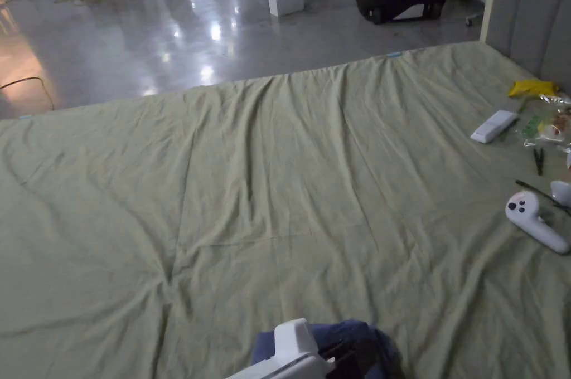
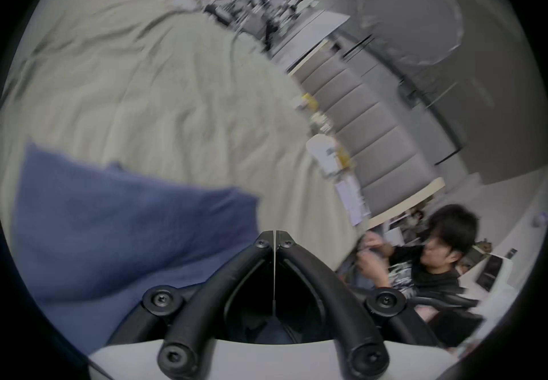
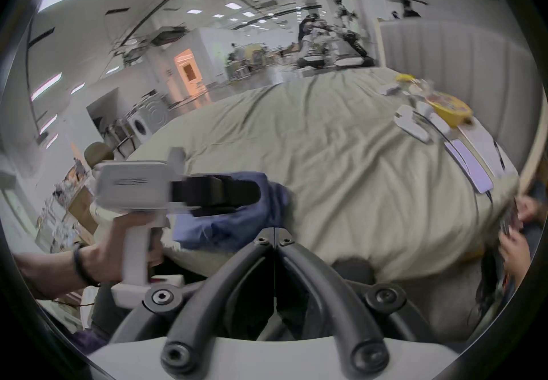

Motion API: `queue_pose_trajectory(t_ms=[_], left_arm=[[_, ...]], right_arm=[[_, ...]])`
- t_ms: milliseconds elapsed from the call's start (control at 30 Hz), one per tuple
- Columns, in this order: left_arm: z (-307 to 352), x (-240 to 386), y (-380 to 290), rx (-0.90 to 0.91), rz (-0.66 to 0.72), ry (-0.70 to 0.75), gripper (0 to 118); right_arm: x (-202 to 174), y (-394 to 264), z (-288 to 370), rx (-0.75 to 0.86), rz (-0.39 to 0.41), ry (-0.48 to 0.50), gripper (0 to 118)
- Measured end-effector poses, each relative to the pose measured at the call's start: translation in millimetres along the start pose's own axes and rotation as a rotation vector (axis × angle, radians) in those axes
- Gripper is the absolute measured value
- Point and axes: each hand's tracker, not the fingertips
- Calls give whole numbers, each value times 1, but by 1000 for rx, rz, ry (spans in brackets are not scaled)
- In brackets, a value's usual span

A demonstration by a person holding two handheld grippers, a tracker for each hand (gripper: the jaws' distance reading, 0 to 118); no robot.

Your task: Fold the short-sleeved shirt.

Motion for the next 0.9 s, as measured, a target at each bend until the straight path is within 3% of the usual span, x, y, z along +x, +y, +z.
queue_pose_trajectory(t_ms=[67,167,233,333,367,400,433,533,633,733,767,833,900], left_arm=[[39,8,14,73,-65,32,6],[87,3,25,128,-74,85,41],[111,-10,30,128,-44,98,70],[128,-41,27,110,26,129,98],[130,-53,25,94,57,152,101],[129,-63,25,68,80,166,102],[125,-74,22,38,106,186,102],[103,-103,17,-38,174,148,102],[67,-122,13,-102,275,75,101],[46,-127,10,-83,244,26,99],[43,-126,15,-78,251,24,88],[36,-123,19,-121,273,88,36],[39,-121,21,-138,216,74,34]], right_arm=[[-10,18,-34,-44,7,71,0],[-20,33,-91,-116,8,175,0],[-24,35,-128,-189,46,165,1],[-19,17,-187,-520,147,-25,0],[-12,9,-195,-507,121,24,0],[-6,12,-191,-412,58,68,0],[-2,16,-187,-448,-10,58,0],[1,20,-188,-468,9,73,0],[5,25,-189,-493,-33,84,0],[4,24,-189,-494,-20,83,0],[4,24,-189,-493,-20,81,0],[2,22,-187,-487,-22,75,0],[1,25,-185,-484,-25,74,0]])
